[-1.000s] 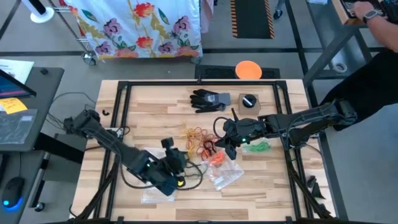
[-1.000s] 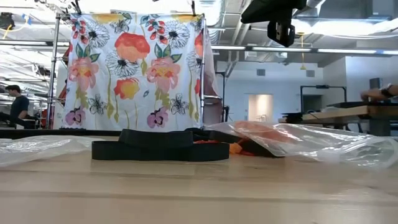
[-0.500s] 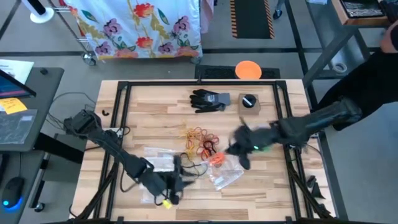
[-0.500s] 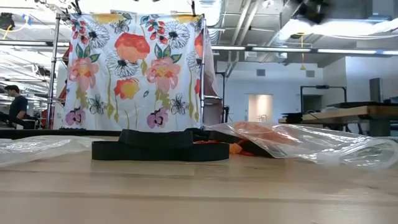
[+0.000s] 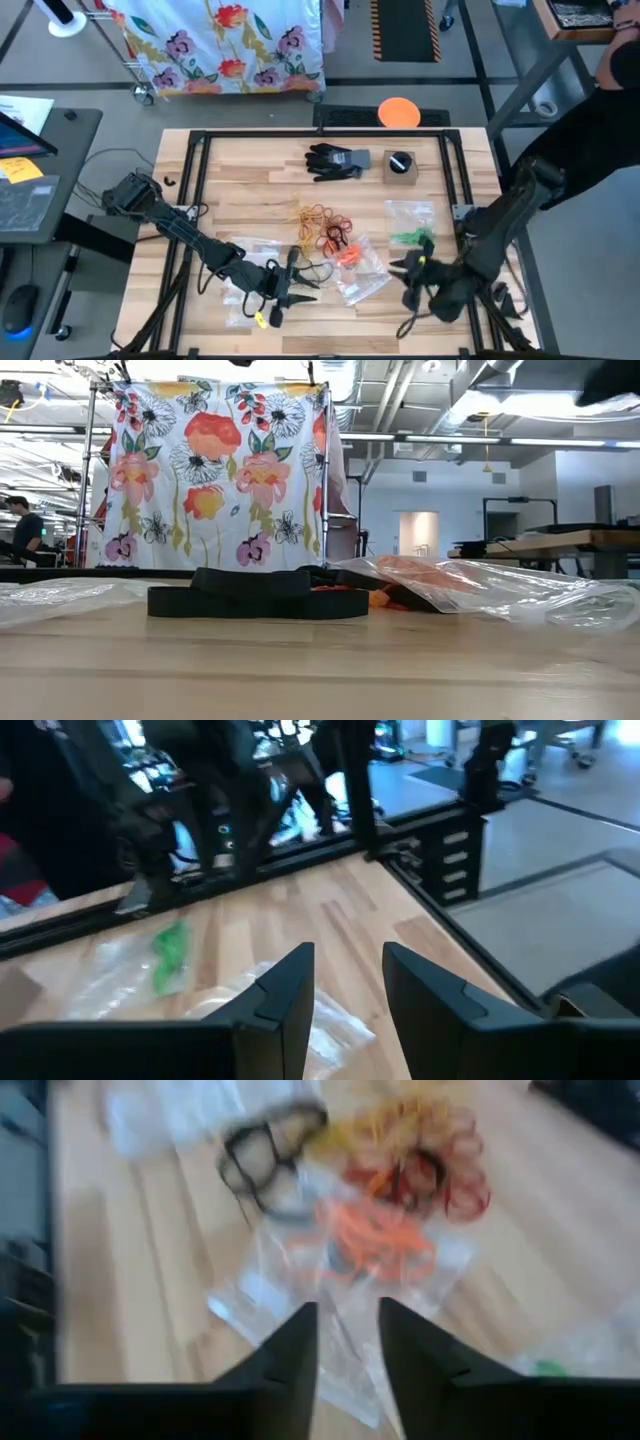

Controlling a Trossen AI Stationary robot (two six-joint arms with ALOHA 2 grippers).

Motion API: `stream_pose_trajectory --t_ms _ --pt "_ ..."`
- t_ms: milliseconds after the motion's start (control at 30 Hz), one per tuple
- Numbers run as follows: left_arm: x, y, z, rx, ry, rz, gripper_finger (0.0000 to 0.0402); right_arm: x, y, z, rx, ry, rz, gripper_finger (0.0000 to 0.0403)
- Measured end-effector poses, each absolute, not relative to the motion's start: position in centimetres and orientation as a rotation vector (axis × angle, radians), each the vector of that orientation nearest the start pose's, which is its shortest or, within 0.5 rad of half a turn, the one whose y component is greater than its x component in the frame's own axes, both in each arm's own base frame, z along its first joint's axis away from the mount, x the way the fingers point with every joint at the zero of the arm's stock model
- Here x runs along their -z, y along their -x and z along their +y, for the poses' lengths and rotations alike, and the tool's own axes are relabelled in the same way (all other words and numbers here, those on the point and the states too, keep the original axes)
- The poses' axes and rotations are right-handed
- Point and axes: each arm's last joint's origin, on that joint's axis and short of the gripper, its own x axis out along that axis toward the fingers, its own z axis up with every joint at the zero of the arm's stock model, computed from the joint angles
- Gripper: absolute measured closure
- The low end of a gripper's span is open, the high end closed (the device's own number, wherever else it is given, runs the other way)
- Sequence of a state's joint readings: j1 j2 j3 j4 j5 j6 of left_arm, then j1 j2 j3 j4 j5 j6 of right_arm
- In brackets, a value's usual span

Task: Sort rubber bands
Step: Put the orange rubber band into the transparent zip bag

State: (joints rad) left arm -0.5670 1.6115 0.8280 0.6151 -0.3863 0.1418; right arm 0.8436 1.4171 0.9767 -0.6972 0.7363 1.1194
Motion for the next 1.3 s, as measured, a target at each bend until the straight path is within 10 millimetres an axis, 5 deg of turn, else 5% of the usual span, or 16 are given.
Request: stream_pose_trajectory --t_ms 167,300,833,1300 --pt "-22.1 -29.7 -16.6 0.163 -0.202 0.143 0.0285 -19.5 -21.3 20.7 0.305 -0.119 0.789 0.0181" --pt "-21.9 -29.9 -16.1 0.146 -0.206 0.169 0.0285 -16.8 -22.7 22.3 0.257 0.014 0.907 0.0145" --pt "-21.1 -30.0 -15.5 0.132 -0.206 0.247 0.0285 -12.8 -24.8 22.9 0.36 0.111 1.136 0.0175" --pt "-20.9 -29.9 -15.5 0.131 -0.203 0.266 0.0285 -14.5 -25.6 22.7 0.409 0.186 1.081 0.0229"
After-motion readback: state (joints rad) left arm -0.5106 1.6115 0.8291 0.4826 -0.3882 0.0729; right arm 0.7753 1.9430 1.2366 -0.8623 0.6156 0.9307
